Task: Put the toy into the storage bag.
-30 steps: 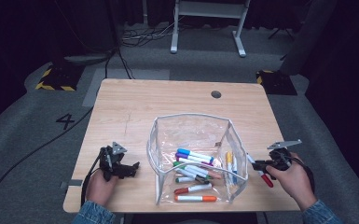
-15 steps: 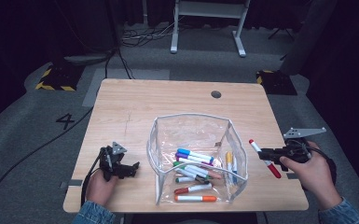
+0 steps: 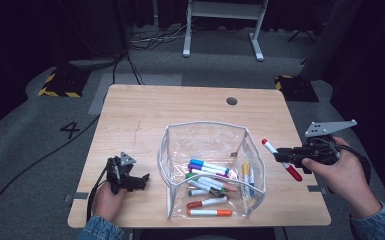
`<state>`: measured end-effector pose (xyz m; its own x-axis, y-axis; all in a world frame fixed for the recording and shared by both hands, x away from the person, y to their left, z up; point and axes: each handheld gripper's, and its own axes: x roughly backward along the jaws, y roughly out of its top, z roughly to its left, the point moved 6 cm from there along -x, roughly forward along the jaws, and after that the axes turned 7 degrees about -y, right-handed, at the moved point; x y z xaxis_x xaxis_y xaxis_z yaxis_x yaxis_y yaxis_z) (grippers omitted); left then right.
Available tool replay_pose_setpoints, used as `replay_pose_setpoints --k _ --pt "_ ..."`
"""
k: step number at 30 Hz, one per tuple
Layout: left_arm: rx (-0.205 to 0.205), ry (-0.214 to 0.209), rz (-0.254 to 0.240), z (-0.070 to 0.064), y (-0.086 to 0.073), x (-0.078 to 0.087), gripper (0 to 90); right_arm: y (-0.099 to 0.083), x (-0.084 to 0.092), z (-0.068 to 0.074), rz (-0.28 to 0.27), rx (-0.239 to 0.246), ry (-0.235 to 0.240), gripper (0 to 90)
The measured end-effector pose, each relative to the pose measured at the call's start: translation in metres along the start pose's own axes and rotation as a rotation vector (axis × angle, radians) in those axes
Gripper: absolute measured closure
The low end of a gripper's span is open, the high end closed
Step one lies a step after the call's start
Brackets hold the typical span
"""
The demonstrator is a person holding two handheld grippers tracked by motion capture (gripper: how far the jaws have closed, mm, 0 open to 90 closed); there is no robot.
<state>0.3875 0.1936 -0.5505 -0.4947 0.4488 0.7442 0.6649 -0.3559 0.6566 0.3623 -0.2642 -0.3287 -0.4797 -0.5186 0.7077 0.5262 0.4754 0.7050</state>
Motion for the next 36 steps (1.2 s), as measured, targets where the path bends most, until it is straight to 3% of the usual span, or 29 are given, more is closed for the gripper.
replay_pose_setpoints --k 11,20,36 --pt "-0.001 0.0 0.0 0.0 0.0 0.0 0.0 0.041 -0.002 0.033 0.007 0.102 0.065 76.8" --pt "-0.001 0.0 0.0 0.0 0.0 0.0 0.0 0.072 -0.024 0.062 0.048 0.197 0.133 76.8" --pt "-0.003 0.0 0.002 0.0 0.0 0.0 0.0 0.086 -0.078 0.099 0.14 0.282 0.245 76.8"
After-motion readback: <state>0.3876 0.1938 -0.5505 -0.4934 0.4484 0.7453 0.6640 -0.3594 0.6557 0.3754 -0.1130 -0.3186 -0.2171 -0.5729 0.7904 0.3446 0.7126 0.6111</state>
